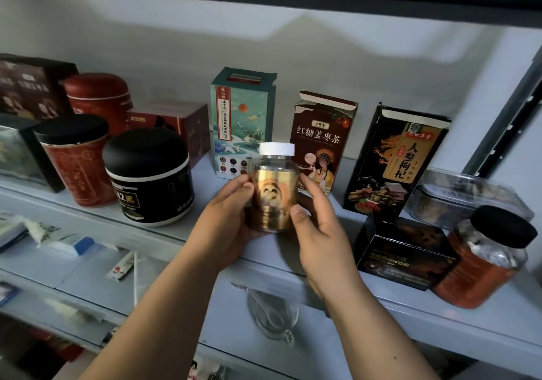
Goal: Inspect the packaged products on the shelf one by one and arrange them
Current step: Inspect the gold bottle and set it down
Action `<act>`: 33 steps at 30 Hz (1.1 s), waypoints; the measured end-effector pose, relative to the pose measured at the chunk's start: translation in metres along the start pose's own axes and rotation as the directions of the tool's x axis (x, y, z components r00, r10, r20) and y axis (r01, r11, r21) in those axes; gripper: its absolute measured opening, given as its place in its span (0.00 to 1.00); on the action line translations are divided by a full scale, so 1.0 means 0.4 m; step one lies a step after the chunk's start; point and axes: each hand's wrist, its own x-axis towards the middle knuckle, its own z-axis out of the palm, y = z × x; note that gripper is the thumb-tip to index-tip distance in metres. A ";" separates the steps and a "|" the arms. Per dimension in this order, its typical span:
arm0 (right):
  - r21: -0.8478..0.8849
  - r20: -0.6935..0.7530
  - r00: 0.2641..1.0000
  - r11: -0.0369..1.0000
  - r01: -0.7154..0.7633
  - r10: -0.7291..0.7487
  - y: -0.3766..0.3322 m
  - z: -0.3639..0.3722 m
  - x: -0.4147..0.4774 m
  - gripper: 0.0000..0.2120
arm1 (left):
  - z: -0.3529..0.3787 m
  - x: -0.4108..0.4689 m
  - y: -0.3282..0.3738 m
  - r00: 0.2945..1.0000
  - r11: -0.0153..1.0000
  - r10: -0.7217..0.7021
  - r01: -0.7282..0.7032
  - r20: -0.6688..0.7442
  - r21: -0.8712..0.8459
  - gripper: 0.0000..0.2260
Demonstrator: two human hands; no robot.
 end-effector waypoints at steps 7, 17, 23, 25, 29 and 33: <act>0.074 0.000 0.999 0.997 0.038 -0.038 -0.001 0.004 -0.012 0.24 | 0.008 -0.018 0.005 0.996 1.000 -0.002 0.003 0.089 -0.006 0.20; 0.206 -0.067 0.998 0.978 0.021 -0.008 0.006 0.012 0.003 0.16 | 0.006 -0.020 0.007 0.996 1.000 -0.021 0.021 0.089 0.002 0.15; 0.224 0.038 0.998 0.973 0.049 -0.059 -0.014 0.008 -0.012 0.17 | 0.009 -0.024 0.007 0.990 1.000 -0.007 0.004 0.140 0.021 0.19; 0.235 0.019 0.999 0.972 0.024 -0.030 -0.003 0.011 -0.006 0.17 | 0.014 -0.026 0.011 0.994 0.999 0.014 -0.018 0.109 0.042 0.10; 0.247 -0.035 0.999 0.969 0.001 0.008 0.015 0.014 0.006 0.20 | 0.016 -0.027 0.016 0.998 0.999 0.013 -0.015 0.059 0.033 0.06; 0.230 -0.036 0.999 0.973 0.008 0.001 0.031 0.013 0.015 0.18 | 0.016 -0.027 0.015 0.997 1.000 0.012 -0.013 0.082 0.019 0.08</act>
